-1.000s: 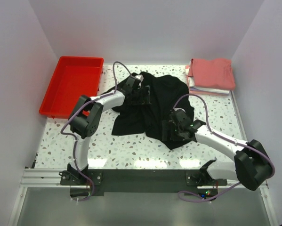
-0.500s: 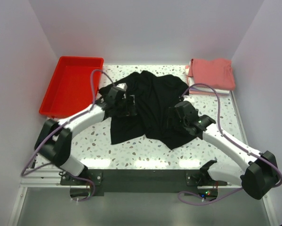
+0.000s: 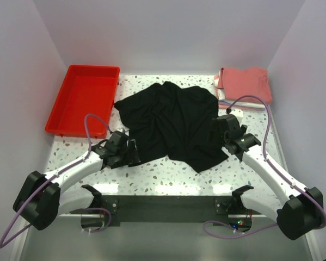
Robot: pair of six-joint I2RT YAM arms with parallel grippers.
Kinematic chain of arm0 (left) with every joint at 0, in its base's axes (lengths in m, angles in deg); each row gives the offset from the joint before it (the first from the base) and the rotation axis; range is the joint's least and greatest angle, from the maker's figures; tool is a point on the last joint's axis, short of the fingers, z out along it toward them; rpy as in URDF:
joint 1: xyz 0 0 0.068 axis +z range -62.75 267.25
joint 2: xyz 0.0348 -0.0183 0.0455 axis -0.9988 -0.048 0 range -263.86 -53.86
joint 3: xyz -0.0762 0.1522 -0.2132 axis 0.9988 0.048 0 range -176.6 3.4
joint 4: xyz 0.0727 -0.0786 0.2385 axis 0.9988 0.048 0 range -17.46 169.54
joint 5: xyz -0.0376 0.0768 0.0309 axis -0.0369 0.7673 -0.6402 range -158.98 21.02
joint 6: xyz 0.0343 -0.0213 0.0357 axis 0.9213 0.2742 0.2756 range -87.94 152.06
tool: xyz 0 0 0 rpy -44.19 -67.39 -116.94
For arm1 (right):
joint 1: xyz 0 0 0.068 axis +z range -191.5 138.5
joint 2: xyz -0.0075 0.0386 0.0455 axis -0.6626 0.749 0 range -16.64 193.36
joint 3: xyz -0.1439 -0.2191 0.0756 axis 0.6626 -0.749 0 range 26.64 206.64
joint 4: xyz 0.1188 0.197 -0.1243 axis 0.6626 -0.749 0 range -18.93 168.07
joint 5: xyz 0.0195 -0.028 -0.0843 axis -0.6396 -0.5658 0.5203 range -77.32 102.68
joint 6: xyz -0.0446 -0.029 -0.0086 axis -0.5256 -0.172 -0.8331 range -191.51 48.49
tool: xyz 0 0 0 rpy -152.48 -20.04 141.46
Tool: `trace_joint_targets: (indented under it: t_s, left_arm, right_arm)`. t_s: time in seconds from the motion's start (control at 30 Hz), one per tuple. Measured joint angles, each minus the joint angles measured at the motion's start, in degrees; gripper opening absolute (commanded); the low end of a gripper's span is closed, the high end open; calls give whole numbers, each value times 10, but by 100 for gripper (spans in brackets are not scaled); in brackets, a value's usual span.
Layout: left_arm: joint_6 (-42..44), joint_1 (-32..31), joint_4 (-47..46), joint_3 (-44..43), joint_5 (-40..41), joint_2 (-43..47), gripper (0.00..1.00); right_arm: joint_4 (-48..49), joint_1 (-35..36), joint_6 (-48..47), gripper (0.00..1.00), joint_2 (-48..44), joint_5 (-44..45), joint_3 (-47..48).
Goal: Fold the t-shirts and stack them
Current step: Flatten the tshirt out
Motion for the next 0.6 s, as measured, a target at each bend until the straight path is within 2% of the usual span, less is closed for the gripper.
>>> trace_joint_targets:
  t_s: [0.07, 0.13, 0.17, 0.27, 0.33, 0.53, 0.6]
  left_arm:
    - [-7, -1, -5, -1, 1, -3, 89]
    - [-9, -2, -7, -5, 0, -13, 81]
    - [-8, -2, -10, -6, -1, -18, 72]
    - [-9, -3, -24, -5, -14, -28, 62]
    - [-10, -7, -40, 0, -29, -31, 60]
    - [-24, -25, -63, 12, -48, -32, 45]
    - [-27, -25, -58, 11, -40, -32, 36]
  right_arm:
    - [0, -4, -2, 99, 0, 0, 0]
    - [0, -8, -3, 99, 0, -2, -1]
    - [0, -10, -4, 99, 0, -2, -2]
    - [1, -14, -4, 99, 1, -2, -7]
    - [0, -19, -4, 99, 3, -3, -10]
    - [5, -46, -4, 99, 19, -12, -15]
    - [7, -51, -5, 99, 21, -19, -18]
